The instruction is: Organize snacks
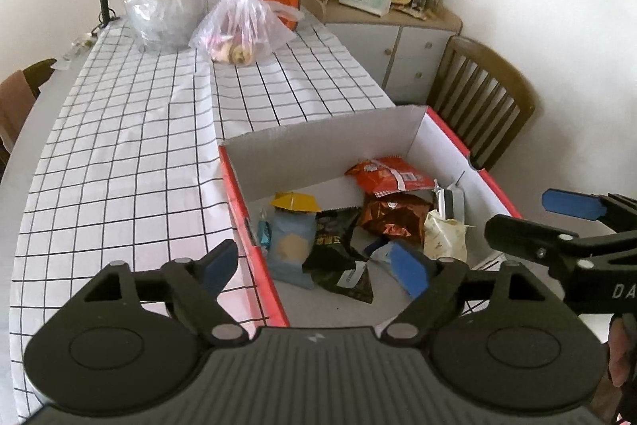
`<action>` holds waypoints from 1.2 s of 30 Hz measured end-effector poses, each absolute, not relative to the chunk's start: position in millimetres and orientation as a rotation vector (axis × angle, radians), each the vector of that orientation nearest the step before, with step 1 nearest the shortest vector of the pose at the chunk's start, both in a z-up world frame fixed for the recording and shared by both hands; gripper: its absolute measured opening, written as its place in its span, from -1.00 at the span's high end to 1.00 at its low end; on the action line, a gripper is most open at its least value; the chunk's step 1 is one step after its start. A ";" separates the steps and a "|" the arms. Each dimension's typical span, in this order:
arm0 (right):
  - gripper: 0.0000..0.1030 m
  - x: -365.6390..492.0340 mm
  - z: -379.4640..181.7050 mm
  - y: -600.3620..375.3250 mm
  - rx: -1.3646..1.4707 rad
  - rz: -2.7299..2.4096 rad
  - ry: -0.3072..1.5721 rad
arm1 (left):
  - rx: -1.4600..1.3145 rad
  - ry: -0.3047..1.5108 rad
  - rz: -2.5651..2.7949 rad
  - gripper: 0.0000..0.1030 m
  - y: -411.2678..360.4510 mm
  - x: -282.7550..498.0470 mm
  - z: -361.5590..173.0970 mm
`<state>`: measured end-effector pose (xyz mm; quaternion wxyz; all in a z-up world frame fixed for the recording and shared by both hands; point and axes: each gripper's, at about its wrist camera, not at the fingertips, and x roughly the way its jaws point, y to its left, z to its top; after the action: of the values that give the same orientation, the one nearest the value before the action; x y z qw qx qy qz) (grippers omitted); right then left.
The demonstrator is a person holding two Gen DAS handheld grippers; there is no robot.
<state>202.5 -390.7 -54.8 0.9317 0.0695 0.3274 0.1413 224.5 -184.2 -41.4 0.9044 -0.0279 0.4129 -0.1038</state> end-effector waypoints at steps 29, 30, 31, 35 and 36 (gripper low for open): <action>-0.99 142.7 -39.8 -354.4 0.213 0.213 0.549 | -0.083 0.776 -0.187 -0.99 -153.3 166.5 -18.7; -0.99 140.4 -40.3 -353.9 0.217 0.199 0.550 | -0.083 0.777 -0.185 -0.99 -153.6 165.5 -18.9; -0.99 138.0 -41.3 -353.5 0.220 0.192 0.553 | -0.081 0.777 -0.184 -0.99 -154.1 164.8 -18.9; -0.99 130.8 -43.6 -353.7 0.230 0.164 0.556 | -0.080 0.775 -0.176 -0.99 -154.4 162.1 -18.1; -0.99 130.2 -43.4 -353.9 0.229 0.158 0.552 | -0.079 0.775 -0.172 -0.99 -154.7 161.9 -17.9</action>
<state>130.2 -353.9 -43.4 0.9526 0.1125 0.2718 0.0778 161.9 -154.7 -17.9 0.9215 -0.0386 0.3771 -0.0839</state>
